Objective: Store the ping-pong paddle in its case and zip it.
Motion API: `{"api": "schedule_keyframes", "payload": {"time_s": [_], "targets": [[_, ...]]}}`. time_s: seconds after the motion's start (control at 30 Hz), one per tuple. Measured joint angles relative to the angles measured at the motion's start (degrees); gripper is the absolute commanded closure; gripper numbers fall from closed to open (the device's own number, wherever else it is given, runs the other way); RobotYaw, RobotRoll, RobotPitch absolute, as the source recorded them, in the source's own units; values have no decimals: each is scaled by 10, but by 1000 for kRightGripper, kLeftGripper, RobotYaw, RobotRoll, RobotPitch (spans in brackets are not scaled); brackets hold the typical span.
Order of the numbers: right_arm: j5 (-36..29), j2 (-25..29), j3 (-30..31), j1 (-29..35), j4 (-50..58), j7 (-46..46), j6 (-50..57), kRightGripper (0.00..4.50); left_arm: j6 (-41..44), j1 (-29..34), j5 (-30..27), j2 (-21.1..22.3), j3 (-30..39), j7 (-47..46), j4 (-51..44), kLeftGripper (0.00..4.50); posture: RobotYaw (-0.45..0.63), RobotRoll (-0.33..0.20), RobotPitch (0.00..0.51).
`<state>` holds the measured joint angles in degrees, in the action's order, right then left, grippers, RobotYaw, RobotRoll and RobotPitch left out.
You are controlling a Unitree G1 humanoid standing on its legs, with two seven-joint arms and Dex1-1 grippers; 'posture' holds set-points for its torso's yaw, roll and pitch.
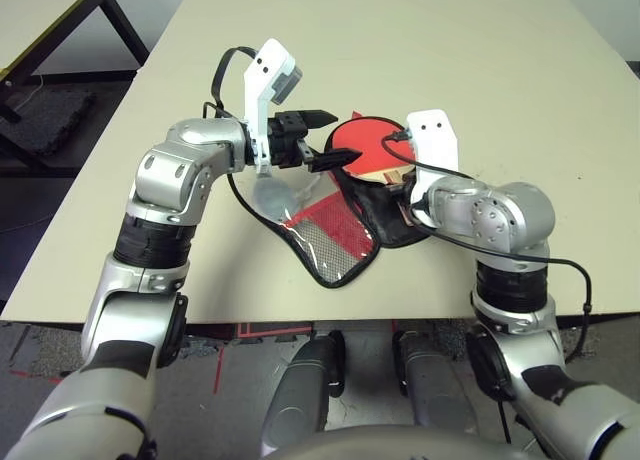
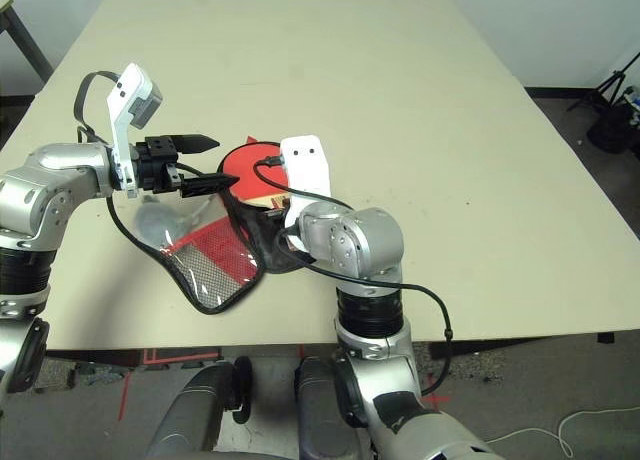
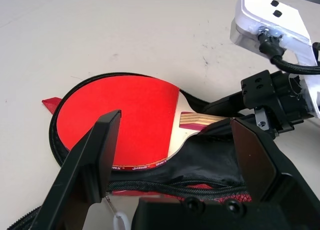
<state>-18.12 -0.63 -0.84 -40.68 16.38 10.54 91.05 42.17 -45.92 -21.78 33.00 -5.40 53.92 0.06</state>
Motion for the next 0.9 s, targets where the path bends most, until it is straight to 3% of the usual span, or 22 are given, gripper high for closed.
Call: {"api": "schedule_keyframes", "payload": {"time_s": [0.17,0.2,0.37,0.5,0.63,0.73,0.9], "targets": [[-1,-13,-9,0,-9,17,0,3308,0,0,0,-1,0,0,0,0,-77,0,199],[-1,-15,-10,0,-10,20,0,2579,0,0,0,-1,0,-1,1,0,-77,0,199],[-6,-12,-27,-1,-13,27,0,1185,-2,0,0,-1,-1,-1,3,0,-78,0,197],[-39,22,-38,-27,-10,19,0,22,-5,0,0,-4,-1,-3,5,0,-78,0,193],[-96,105,-64,-56,-8,-15,0,22,-4,-11,-6,-27,19,-27,25,0,-77,0,191],[-160,196,-81,-75,-18,-55,0,22,-1,-29,-15,-46,54,-61,53,0,-77,0,190],[-202,296,-92,-71,-58,-90,0,22,0,-50,-23,-50,114,-114,109,0,-75,0,190]]}}
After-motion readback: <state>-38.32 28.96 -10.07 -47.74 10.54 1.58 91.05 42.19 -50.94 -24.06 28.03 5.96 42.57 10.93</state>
